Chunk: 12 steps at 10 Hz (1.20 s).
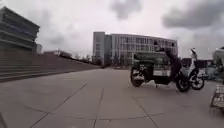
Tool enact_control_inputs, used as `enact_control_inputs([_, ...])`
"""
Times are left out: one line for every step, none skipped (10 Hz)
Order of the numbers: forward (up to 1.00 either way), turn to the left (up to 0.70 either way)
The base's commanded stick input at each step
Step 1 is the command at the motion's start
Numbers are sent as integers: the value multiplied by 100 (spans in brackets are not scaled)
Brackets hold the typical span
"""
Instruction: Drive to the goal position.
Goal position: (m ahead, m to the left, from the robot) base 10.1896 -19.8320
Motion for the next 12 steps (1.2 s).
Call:
enact_control_inputs([70,5])
enact_control_inputs([70,5])
enact_control_inputs([70,5])
enact_control_inputs([70,5])
enact_control_inputs([70,5])
enact_control_inputs([70,5])
enact_control_inputs([70,5])
enact_control_inputs([70,5])
enact_control_inputs([70,5])
enact_control_inputs([70,5])
enact_control_inputs([70,5])
enact_control_inputs([70,5])
